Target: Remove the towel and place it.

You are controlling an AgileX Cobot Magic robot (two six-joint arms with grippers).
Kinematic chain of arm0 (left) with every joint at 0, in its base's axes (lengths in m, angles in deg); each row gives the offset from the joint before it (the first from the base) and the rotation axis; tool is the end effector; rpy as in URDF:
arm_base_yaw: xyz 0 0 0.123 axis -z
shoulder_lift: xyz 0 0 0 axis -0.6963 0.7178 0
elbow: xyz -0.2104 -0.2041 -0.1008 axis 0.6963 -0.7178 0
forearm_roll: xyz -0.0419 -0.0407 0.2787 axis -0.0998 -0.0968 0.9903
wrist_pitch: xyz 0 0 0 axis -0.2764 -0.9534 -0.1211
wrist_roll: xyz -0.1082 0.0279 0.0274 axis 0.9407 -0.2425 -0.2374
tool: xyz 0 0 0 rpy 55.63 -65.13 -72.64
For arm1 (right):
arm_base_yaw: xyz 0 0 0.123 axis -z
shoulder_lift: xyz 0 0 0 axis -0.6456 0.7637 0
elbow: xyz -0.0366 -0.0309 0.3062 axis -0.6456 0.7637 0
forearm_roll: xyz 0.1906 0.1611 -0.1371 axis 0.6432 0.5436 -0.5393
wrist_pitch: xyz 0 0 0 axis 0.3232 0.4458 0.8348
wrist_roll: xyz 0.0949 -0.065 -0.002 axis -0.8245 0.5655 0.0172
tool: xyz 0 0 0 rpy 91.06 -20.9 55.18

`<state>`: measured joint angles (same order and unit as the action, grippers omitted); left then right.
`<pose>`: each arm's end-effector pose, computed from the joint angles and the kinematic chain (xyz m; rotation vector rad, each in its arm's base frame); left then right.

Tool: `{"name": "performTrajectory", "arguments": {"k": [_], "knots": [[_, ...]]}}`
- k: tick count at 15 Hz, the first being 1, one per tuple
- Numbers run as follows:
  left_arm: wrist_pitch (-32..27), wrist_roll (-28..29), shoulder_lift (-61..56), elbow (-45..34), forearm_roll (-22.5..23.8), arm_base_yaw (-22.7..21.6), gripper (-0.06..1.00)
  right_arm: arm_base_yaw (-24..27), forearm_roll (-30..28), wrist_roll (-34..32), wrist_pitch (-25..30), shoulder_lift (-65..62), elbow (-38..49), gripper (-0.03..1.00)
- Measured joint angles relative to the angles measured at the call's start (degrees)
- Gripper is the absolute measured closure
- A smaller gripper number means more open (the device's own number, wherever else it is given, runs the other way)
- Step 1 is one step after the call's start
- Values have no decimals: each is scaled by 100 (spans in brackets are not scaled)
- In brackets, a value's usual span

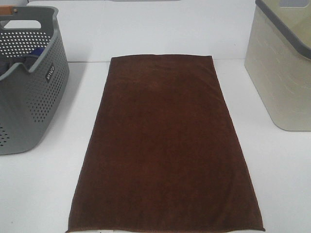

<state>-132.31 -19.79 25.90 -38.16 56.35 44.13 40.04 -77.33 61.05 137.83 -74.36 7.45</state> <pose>0.0204 -0.0073 0.2842 0.1093 2.0224 -0.0209 0.0184 0.0090 0.2833 -0.1280 2.0347 0.0343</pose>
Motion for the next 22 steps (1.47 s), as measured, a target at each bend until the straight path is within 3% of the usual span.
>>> {"name": "performTrajectory", "arguments": {"k": [4, 22], "knots": [[0, -6, -6, -6, 0, 344, 42, 0, 0, 0, 0, 0, 0, 33], [0, -6, -6, -6, 0, 367, 42, 0, 0, 0, 0, 0, 0, 33]]}}
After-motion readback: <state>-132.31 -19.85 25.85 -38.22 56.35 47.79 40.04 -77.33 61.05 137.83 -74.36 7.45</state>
